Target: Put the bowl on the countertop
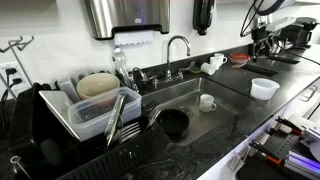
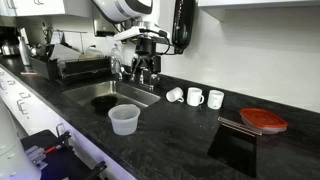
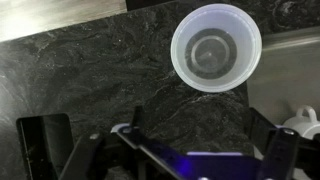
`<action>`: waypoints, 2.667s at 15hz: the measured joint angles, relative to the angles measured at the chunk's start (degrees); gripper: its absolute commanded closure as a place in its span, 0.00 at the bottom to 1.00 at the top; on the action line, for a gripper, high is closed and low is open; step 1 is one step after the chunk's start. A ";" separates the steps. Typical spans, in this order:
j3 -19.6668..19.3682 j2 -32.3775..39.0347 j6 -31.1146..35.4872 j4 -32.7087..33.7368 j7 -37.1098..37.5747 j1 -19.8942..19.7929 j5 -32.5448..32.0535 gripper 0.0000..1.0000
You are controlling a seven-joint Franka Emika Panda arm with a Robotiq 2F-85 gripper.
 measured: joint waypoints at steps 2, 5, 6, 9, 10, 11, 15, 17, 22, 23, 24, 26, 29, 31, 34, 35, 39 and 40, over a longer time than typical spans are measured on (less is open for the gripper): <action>0.00 -0.03 0.02 0.00 0.00 0.00 0.00 0.00; 0.00 -0.04 0.02 0.00 0.00 0.00 0.00 0.00; 0.00 -0.04 0.02 0.00 0.00 0.00 0.00 0.00; 0.00 -0.04 0.02 0.00 0.00 0.00 0.00 0.00; 0.00 -0.04 0.02 0.00 0.00 0.00 0.00 0.00; 0.00 -0.04 0.02 0.00 0.00 0.00 0.00 0.00; 0.00 -0.04 0.02 0.00 0.00 0.00 0.00 0.00; 0.00 -0.04 0.02 0.01 0.00 0.00 0.00 0.00; 0.00 -0.04 0.02 0.01 0.00 0.00 0.00 0.00; -0.02 -0.02 0.02 0.00 0.00 0.03 0.00 0.00; -0.02 -0.01 0.02 0.00 0.00 0.19 0.00 0.00; 0.39 -0.02 0.56 -0.05 0.89 1.32 0.00 0.00; 3.22 -0.13 2.16 -0.36 4.18 5.25 0.15 0.00; 6.06 -0.15 3.32 -0.52 7.18 8.58 0.47 0.00; 7.99 -0.10 3.28 -0.52 9.63 10.87 0.49 0.00; 7.70 -0.05 3.28 -0.52 9.57 10.65 0.47 0.00; 6.89 -0.05 3.29 -0.52 9.13 10.40 0.47 0.00; 6.94 -0.04 3.29 -0.52 9.13 10.42 0.47 0.00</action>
